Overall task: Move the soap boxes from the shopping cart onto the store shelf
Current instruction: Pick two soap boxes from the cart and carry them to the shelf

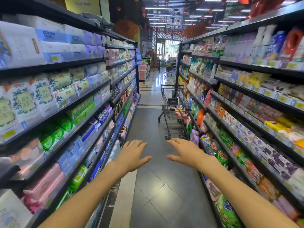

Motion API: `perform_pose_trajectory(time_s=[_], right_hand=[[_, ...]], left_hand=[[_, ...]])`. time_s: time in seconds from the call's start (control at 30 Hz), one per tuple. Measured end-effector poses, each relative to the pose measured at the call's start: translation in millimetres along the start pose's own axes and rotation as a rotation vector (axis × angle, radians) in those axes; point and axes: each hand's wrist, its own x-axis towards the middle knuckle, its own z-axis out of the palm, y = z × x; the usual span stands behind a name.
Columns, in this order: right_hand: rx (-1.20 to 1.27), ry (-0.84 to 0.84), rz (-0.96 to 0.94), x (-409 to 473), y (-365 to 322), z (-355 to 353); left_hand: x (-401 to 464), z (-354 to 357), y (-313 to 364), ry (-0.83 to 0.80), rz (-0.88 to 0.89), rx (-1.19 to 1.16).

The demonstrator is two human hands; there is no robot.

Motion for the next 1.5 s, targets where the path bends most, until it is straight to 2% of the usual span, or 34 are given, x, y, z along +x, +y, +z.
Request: perform_pose_trajectory(time_s=[0.3, 0.77, 1.1, 1.5], right_hand=[[0.035, -0.007, 0.083, 124, 43, 32], [0.119, 0.012, 0.175, 389, 145, 48], [0.201, 0.006, 0.183, 593, 272, 101], [0.179, -0.053, 0.170, 871, 430, 99]], left_hand=[[109, 44, -63, 0.065, 0.001, -0.057], [363, 70, -213, 0.085, -0.033, -0.110], [578, 125, -289, 0.050, -0.032, -0.100], [857, 144, -401, 0.027, -0.081, -0.134]])
